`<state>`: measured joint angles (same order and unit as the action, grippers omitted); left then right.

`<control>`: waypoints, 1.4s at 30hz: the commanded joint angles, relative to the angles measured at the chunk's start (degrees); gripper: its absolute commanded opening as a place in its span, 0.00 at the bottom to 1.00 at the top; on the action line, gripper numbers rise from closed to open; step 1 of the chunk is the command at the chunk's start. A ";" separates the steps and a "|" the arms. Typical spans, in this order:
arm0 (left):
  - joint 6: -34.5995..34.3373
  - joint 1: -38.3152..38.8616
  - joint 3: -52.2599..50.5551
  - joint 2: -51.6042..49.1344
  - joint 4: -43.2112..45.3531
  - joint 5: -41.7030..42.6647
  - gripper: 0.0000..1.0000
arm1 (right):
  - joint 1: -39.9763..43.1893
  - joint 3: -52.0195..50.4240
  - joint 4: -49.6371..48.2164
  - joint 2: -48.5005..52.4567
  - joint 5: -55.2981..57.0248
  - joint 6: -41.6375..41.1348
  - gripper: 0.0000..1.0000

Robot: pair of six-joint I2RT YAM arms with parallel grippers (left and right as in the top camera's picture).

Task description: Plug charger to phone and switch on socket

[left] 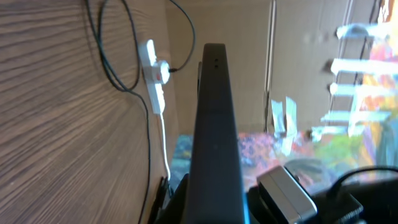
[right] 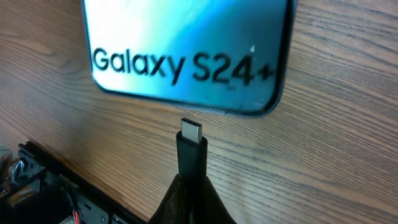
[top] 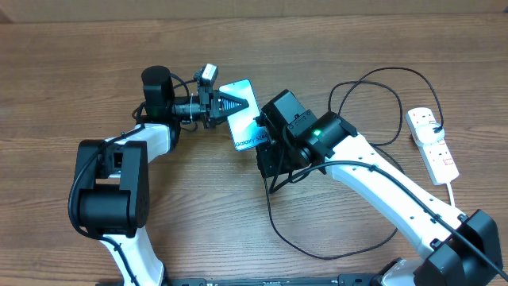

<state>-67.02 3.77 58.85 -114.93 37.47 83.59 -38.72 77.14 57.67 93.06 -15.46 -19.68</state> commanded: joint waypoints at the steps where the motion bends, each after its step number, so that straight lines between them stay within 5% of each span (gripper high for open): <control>1: 1.46 0.33 0.76 0.33 2.43 4.63 0.04 | -0.17 0.59 -0.33 -1.55 0.33 -0.04 0.04; 42: -4.94 0.39 0.76 0.33 3.52 1.77 0.04 | -0.15 0.11 -2.54 0.09 -4.11 -0.04 0.04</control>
<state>-71.66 3.77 58.85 -114.93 40.38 84.40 -38.72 77.14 55.55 93.08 -19.25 -19.68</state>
